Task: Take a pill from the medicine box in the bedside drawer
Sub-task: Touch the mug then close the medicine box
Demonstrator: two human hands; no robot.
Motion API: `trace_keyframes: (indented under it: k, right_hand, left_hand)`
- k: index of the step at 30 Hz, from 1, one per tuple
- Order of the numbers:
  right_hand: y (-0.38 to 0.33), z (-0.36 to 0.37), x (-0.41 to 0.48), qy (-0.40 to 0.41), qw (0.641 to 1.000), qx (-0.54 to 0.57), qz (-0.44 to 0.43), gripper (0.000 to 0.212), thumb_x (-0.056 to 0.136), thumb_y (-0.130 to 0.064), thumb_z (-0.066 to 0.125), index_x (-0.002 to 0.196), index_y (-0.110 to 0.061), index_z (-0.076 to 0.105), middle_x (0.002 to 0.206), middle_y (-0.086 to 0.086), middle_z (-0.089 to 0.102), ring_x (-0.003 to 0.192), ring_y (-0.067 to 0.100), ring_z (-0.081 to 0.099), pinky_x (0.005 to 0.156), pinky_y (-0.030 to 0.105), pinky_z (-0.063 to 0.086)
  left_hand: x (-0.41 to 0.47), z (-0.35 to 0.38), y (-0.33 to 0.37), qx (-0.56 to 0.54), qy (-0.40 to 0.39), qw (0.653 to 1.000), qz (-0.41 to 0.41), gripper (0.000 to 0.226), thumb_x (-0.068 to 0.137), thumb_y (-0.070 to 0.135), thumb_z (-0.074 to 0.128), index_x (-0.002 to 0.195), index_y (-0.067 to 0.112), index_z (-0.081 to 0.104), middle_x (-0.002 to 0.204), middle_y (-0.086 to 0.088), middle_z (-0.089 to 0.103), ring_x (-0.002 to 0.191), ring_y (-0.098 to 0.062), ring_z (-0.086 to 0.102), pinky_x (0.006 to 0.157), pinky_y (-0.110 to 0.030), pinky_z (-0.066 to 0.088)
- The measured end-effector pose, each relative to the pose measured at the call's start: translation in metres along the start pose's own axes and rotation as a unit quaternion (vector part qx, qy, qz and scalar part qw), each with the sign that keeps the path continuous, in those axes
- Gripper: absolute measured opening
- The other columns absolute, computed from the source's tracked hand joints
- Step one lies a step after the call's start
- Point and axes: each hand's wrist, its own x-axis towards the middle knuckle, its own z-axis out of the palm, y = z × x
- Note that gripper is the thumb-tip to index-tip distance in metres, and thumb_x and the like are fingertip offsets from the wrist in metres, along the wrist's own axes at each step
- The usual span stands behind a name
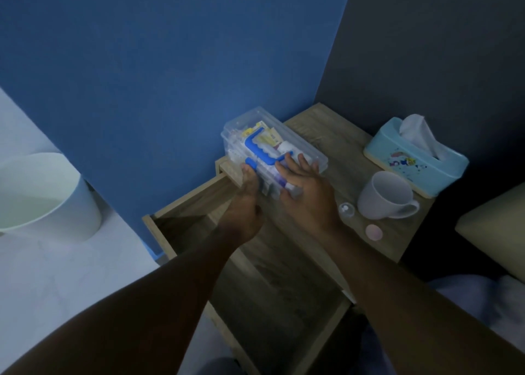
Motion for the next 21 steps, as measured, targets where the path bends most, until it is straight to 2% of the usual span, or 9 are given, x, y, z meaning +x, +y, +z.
trace_keyframes:
  k: [2,5,7,9,10,12,14,17,21]
  right_hand:
    - [0.001,-0.001,0.001,-0.011,1.0,0.002,0.003,0.051,0.094,-0.013,0.059,0.145,-0.017,0.051,0.158,0.004,0.039,0.152,0.023,0.024,0.126,0.046,0.012]
    - [0.0,-0.003,0.003,-0.031,0.999,-0.02,0.009,0.054,0.095,-0.018,0.06,0.147,-0.02,0.047,0.16,0.002,0.035,0.153,0.022,0.02,0.126,0.043,0.011]
    - [-0.003,-0.005,0.005,-0.036,0.999,0.007,0.025,0.054,0.093,-0.022,0.062,0.145,-0.02,0.05,0.16,0.0,0.037,0.152,0.02,0.02,0.124,0.039,0.01]
    - [-0.005,-0.006,0.005,-0.016,0.997,0.063,0.051,0.048,0.093,-0.025,0.063,0.14,-0.02,0.054,0.155,0.001,0.044,0.148,0.021,0.03,0.122,0.042,0.024]
    - [-0.006,-0.007,0.005,0.016,0.993,0.09,0.072,0.046,0.093,-0.027,0.063,0.138,-0.02,0.055,0.15,0.003,0.049,0.142,0.019,0.041,0.115,0.042,0.039]
    - [-0.007,-0.01,0.008,0.097,0.976,0.132,0.146,0.048,0.094,-0.032,0.063,0.139,-0.023,0.052,0.141,0.001,0.056,0.12,0.004,0.056,0.089,0.017,0.054]
    - [-0.004,-0.012,0.016,0.135,0.95,0.155,0.236,0.055,0.094,-0.037,0.063,0.144,-0.021,0.046,0.14,0.003,0.057,0.112,0.002,0.058,0.07,0.0,0.039]
    - [0.005,-0.015,0.029,0.128,0.906,0.202,0.348,0.063,0.094,-0.044,0.062,0.147,-0.015,0.043,0.142,0.009,0.057,0.116,0.019,0.063,0.061,0.009,0.037]
    - [0.017,-0.011,0.037,0.121,0.885,0.208,0.398,0.053,0.091,-0.046,0.066,0.132,-0.012,0.059,0.112,0.0,0.068,0.06,-0.006,0.048,0.033,0.005,0.033]
  left_hand:
    - [0.0,-0.007,-0.006,-0.003,-0.021,1.0,-0.001,0.086,0.095,0.012,0.047,0.154,0.014,-0.015,0.15,-0.012,0.041,0.121,-0.008,0.052,0.086,0.0,0.039]
    - [0.001,-0.015,-0.002,0.022,0.009,0.999,-0.044,0.078,0.096,0.015,0.048,0.155,0.027,-0.002,0.125,-0.008,0.061,0.083,-0.003,0.062,0.058,-0.003,0.041]
    - [0.004,-0.022,0.003,0.018,0.029,0.996,-0.078,0.072,0.096,0.018,0.049,0.155,0.028,0.009,0.114,-0.005,0.063,0.072,-0.002,0.059,0.052,-0.005,0.041]
    - [0.01,-0.035,0.006,-0.005,0.05,0.993,-0.109,0.066,0.096,0.017,0.05,0.154,0.024,0.019,0.126,-0.01,0.06,0.091,-0.013,0.064,0.071,-0.012,0.049]
    - [0.015,-0.042,0.006,-0.017,0.072,0.99,-0.118,0.063,0.096,0.016,0.049,0.154,0.021,0.024,0.132,-0.015,0.058,0.105,-0.024,0.063,0.085,-0.025,0.053]
    - [0.027,-0.057,0.008,-0.022,0.118,0.985,-0.122,0.058,0.095,0.014,0.049,0.15,0.013,0.034,0.139,-0.018,0.053,0.124,-0.033,0.054,0.106,-0.033,0.042]
    - [0.042,-0.069,0.011,-0.015,0.152,0.98,-0.127,0.056,0.095,0.016,0.05,0.149,0.01,0.037,0.146,-0.014,0.048,0.134,-0.028,0.046,0.109,-0.028,0.032]
    - [0.07,-0.08,0.01,-0.036,0.129,0.971,-0.198,0.063,0.094,0.029,0.055,0.152,0.016,0.032,0.154,-0.008,0.039,0.138,-0.026,0.041,0.113,-0.032,0.032]
    - [0.098,-0.079,-0.001,-0.069,0.095,0.959,-0.259,0.066,0.093,0.046,0.053,0.151,0.019,0.033,0.153,-0.007,0.04,0.137,-0.026,0.042,0.104,-0.027,0.033]
